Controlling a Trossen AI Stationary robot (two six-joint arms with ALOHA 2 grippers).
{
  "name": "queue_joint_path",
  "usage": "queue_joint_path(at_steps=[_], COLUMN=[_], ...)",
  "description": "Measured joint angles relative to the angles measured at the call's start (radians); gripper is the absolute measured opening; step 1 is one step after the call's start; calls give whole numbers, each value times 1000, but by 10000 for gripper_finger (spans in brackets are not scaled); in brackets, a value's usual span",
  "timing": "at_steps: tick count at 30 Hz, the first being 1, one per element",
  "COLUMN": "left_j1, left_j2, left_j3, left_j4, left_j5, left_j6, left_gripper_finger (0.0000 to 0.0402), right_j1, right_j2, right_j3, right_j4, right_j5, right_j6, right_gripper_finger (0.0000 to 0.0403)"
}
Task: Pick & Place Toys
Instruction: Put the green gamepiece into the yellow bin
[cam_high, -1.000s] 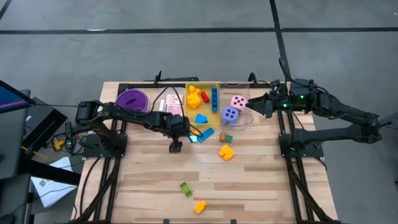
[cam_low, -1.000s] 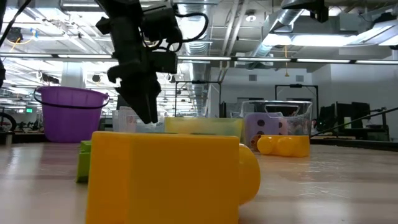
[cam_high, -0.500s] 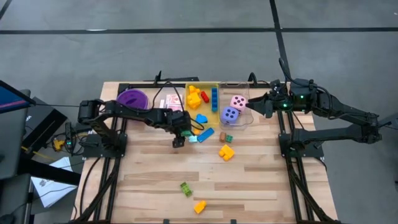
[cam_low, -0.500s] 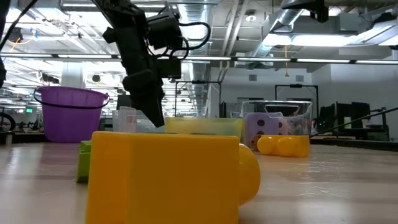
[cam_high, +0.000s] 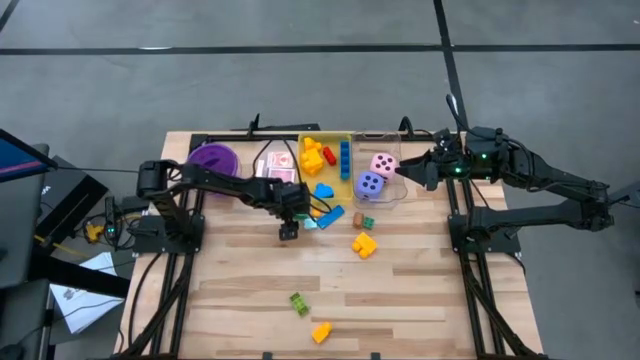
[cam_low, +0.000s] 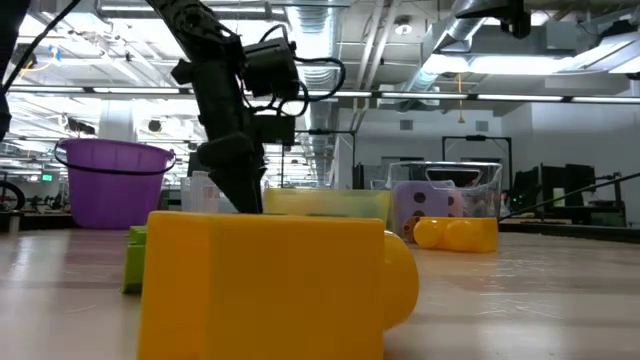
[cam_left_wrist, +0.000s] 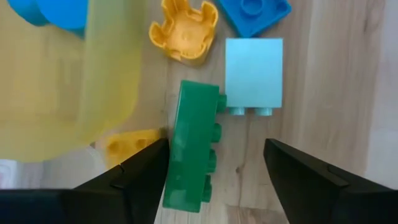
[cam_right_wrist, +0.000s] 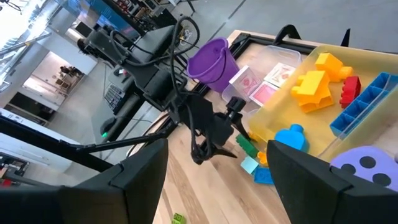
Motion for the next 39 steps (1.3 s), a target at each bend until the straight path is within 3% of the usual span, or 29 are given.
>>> queue_joint_path(at_steps=[11, 24, 39], left_j1=[0, 0, -54], left_j2=[14, 14, 0], left_j3=[0, 2, -1], left_j4=[-2, -5, -58], left_j5=[-3, 2, 60], left_j6=[-1, -56, -126], left_gripper_finger=[211, 88, 87], right_j1=[0, 0, 0], right_j2=[0, 0, 0], right_j3=[0, 0, 0], right_j4=[-4, -3, -3], right_j5=[0, 0, 0], right_j6=[1, 0, 0], right_gripper_finger=[266, 266, 266])
